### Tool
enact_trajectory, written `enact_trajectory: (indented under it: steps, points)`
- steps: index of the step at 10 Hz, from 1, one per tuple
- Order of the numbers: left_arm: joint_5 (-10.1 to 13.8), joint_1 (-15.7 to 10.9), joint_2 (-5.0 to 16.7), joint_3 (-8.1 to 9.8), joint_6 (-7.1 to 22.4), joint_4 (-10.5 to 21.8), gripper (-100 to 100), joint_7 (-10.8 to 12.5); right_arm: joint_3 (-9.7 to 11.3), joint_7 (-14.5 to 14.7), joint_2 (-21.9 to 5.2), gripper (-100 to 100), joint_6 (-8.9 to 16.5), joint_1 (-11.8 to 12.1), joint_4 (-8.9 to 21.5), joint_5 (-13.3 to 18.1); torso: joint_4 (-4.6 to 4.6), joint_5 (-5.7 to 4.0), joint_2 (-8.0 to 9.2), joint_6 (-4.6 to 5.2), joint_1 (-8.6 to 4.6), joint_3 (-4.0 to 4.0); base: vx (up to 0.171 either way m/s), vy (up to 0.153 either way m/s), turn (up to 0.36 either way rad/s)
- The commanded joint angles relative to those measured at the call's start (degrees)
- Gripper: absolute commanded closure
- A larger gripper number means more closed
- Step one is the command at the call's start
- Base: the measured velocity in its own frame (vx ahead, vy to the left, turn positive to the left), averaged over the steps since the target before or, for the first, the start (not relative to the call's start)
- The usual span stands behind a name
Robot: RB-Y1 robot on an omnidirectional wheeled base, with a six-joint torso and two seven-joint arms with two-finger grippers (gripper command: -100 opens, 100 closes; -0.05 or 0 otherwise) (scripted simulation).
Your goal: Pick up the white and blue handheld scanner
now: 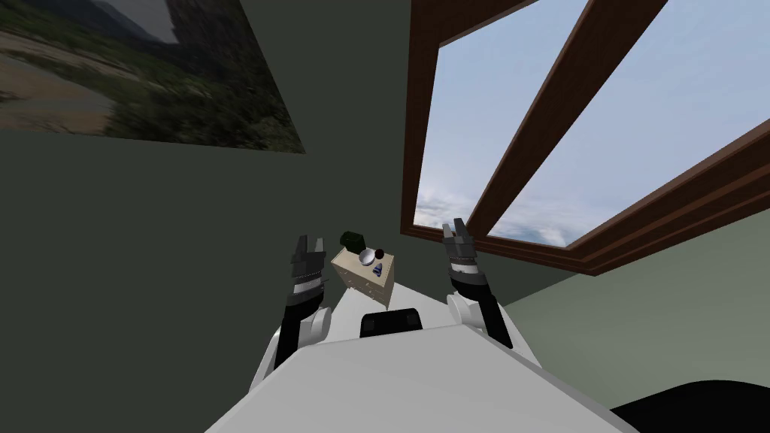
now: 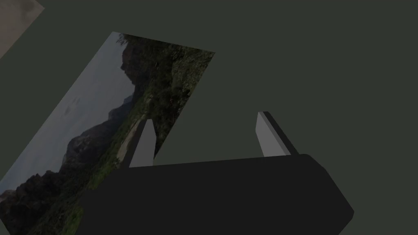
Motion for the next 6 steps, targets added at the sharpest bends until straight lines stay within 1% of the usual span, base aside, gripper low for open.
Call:
enact_trajectory:
  steps: [1, 3, 4, 5, 6]
  points:
    - [0.1, -0.4, 1.8, -0.61, 0.9, 1.0, -100, 0.0, 0.0, 0.0, 0.0, 0, 0.0, 0.0, 0.0, 0.0, 0.00, 0.00, 0.00, 0.00, 0.00, 0.00, -0.013, -0.014, 0.030]
    - [0.3, -0.9, 3.7, -1.49, 2.2, 2.5, -100, 0.0, 0.0, 0.0, 0.0, 0, 0.0, 0.0, 0.0, 0.0, 0.01, -0.01, 0.07, 0.00, -0.08, 0.04, -0.026, -0.030, 0.042]
    - [0.6, -1.7, 5.5, -2.67, 3.9, 4.6, -100, 0.0, 0.0, 0.0, 0.0, 0, 0.0, 0.0, 0.0, 0.0, 0.02, -0.02, 0.09, 0.00, -0.11, 0.05, -0.034, -0.048, 0.066]
    - [0.8, -2.2, 6.3, -3.35, 5.0, 5.8, -100, -0.1, 0.0, 0.0, 0.0, 0, 0.0, 0.0, 0.0, 0.0, 0.02, -0.03, 0.11, 0.00, -0.17, 0.06, -0.041, -0.054, 0.059]
    - [0.8, -2.2, 6.3, -3.35, 5.0, 5.8, -100, -0.1, 0.0, 0.0, 0.0, 0, 0.0, 0.0, 0.0, 0.0, 0.03, -0.04, 0.13, 0.00, -0.19, 0.07, -0.033, -0.032, 0.015]
